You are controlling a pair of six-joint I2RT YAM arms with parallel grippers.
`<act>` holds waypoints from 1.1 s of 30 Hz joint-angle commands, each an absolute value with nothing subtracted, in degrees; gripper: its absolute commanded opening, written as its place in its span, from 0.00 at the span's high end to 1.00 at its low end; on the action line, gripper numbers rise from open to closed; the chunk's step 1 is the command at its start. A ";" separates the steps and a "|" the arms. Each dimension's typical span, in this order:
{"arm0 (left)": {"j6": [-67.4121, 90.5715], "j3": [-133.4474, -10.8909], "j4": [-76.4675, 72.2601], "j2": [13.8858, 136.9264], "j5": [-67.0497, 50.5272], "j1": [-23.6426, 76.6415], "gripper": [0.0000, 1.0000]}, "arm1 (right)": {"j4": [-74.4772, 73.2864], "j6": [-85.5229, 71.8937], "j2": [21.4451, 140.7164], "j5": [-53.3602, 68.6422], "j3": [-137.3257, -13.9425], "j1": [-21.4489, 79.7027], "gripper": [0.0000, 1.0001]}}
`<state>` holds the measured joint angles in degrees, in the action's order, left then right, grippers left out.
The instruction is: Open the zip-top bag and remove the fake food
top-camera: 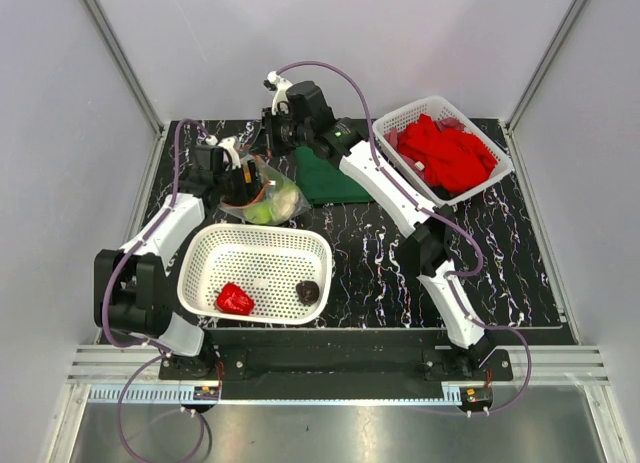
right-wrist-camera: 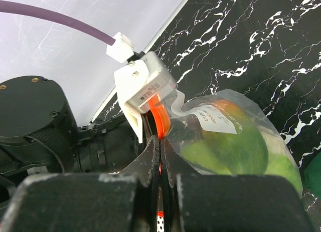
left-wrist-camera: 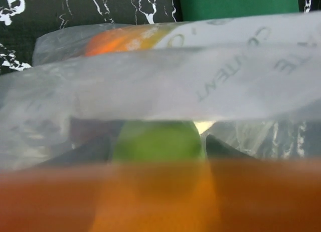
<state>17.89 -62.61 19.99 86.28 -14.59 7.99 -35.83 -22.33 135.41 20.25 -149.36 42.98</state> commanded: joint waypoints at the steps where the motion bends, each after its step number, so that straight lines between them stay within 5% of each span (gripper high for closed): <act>1: 14.15 -63.28 20.21 87.97 -18.28 8.26 0.17 | -31.38 -23.03 134.38 21.80 -150.91 42.80 1.00; 11: 13.01 -65.57 23.03 95.10 -21.09 8.09 0.21 | -30.76 -22.85 135.17 21.80 -148.89 42.45 1.00; 16: 13.53 -65.21 21.10 92.56 -19.96 6.42 0.59 | -30.67 -22.41 135.26 21.80 -148.01 42.28 1.00; 20: 13.18 -65.56 19.69 86.95 -17.59 6.15 0.80 | -30.67 -22.06 135.09 21.71 -147.30 42.01 1.00; 27: 11.95 -67.94 21.53 76.75 -11.61 6.15 0.99 | -30.50 -21.10 135.18 21.09 -146.51 41.84 1.00; 33: 13.71 -66.62 22.15 67.34 -8.09 6.24 1.00 | -30.41 -20.74 135.97 21.18 -146.51 41.84 1.00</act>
